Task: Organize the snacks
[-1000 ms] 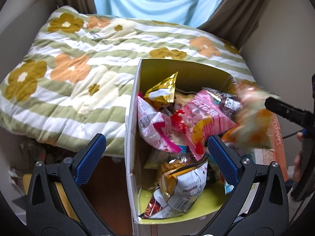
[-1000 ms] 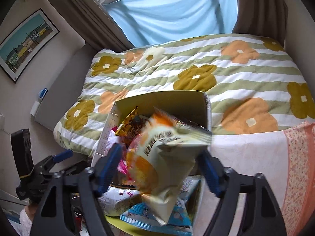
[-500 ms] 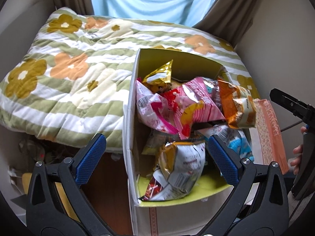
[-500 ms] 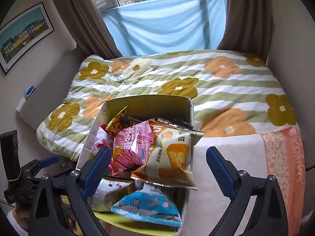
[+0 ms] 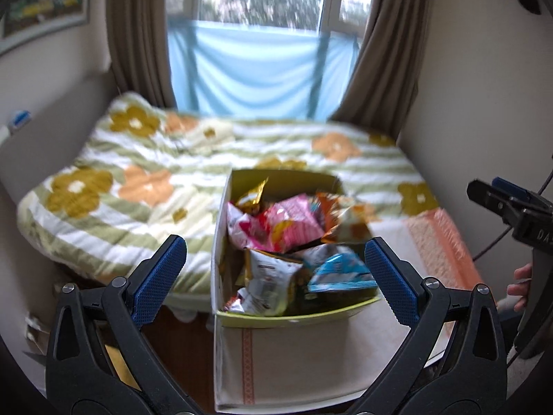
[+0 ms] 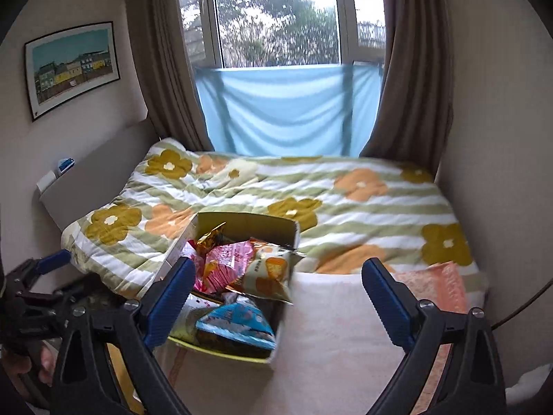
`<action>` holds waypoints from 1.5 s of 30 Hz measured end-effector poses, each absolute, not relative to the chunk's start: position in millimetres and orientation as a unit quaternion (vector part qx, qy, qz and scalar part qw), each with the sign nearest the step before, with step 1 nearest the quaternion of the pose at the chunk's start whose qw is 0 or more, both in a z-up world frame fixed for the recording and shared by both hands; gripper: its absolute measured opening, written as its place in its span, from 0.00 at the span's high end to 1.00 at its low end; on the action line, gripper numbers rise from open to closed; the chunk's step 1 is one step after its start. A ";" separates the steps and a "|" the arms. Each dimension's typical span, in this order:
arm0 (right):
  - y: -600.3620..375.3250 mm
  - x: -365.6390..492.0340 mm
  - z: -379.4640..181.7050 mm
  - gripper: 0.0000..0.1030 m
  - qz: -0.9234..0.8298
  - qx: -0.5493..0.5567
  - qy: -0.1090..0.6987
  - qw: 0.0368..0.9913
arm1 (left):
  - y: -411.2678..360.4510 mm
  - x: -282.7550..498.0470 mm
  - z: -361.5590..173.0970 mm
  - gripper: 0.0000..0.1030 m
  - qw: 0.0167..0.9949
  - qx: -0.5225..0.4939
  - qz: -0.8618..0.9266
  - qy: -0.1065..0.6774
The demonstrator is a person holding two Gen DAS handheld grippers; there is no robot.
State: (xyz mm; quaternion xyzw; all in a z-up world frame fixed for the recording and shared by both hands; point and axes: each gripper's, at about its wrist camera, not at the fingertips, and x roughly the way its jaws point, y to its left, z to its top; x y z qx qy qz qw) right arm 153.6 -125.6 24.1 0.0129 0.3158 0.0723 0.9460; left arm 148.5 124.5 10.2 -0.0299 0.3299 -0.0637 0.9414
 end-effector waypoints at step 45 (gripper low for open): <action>-190.6 -53.9 11.4 0.01 -0.017 0.010 0.265 0.964 | 32.1 -51.5 25.9 0.00 0.964 -0.010 -0.056 0.259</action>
